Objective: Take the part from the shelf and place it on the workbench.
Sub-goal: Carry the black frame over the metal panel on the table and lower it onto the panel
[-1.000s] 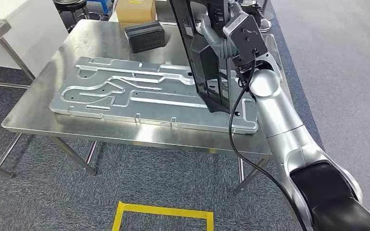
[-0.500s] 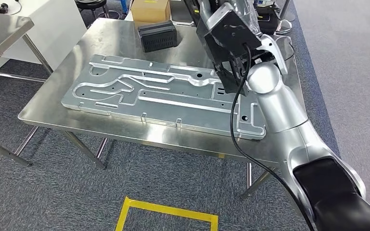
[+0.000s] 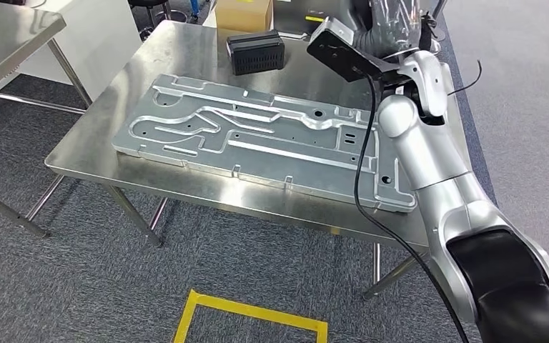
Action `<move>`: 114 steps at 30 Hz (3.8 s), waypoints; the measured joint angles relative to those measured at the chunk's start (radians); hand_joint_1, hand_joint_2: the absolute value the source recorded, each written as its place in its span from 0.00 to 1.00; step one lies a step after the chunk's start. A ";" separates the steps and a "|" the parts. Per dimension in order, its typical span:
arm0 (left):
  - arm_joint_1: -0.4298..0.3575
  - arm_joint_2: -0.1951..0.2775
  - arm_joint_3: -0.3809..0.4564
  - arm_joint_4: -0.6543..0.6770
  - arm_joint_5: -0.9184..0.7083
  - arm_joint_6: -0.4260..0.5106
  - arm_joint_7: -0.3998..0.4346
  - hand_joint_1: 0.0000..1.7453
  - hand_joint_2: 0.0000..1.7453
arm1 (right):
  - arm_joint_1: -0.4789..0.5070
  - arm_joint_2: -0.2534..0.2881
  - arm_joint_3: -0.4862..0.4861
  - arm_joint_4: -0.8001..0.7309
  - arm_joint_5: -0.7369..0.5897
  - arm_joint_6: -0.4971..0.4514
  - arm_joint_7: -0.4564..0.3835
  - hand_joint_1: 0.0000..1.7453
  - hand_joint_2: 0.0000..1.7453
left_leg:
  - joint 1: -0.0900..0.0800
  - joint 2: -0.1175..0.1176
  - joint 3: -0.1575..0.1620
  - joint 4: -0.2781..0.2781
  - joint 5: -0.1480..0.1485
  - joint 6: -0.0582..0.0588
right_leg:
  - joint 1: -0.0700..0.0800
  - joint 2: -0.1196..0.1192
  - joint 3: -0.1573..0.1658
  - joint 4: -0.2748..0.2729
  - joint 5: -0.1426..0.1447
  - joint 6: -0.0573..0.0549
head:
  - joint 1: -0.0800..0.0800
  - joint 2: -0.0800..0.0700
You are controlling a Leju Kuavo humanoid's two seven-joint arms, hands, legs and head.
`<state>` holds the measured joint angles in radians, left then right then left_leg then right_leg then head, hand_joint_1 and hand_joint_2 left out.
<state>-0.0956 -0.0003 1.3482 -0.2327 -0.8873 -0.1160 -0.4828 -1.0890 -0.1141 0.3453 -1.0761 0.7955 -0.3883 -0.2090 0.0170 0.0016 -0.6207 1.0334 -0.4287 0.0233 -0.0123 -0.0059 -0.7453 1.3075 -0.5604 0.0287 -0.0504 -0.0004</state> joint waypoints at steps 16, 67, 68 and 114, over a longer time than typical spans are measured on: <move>0.003 0.008 0.000 0.000 -0.002 -0.019 -0.017 0.00 0.00 | -0.057 -0.009 0.045 0.195 0.270 0.084 0.102 1.00 1.00 | -0.005 0.006 -0.108 0.248 -0.102 -0.049 | 0.007 -0.006 0.131 -0.294 0.136 -0.050 | 0.000 0.000; -0.017 0.010 -0.008 0.002 -0.012 -0.026 -0.031 0.00 1.00 | 0.116 0.222 0.284 0.780 0.528 0.177 0.132 0.00 0.00 | -0.005 -0.004 0.010 -0.010 0.010 -0.018 | 0.020 0.005 0.164 -0.291 0.102 -0.036 | 0.000 0.000; -0.018 0.010 -0.008 0.002 -0.012 -0.024 -0.029 0.00 0.75 | 0.118 0.222 0.284 0.780 0.528 0.177 0.135 0.00 0.00 | -0.004 -0.004 0.011 -0.013 0.012 -0.024 | 0.021 0.005 0.164 -0.295 0.106 -0.038 | 0.000 0.000; 0.046 -0.032 0.016 0.006 0.071 -0.105 -0.107 0.00 0.00 | 1.125 0.010 -1.170 -0.604 -0.511 0.053 -0.486 0.00 0.00 | -0.009 -0.011 0.069 -0.013 -0.043 -0.012 | 0.016 -0.007 0.164 -0.301 0.121 -0.018 | 0.000 0.000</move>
<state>-0.0496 -0.0323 1.3640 -0.2270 -0.8166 -0.2210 -0.5898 0.0359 -0.1038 -0.8243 -1.6797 0.2840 -0.3354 -0.6946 0.0077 -0.0090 -0.5514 1.0203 -0.4721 0.0116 0.0035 -0.0131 -0.5816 1.0066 -0.4390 0.0106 -0.0501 -0.0004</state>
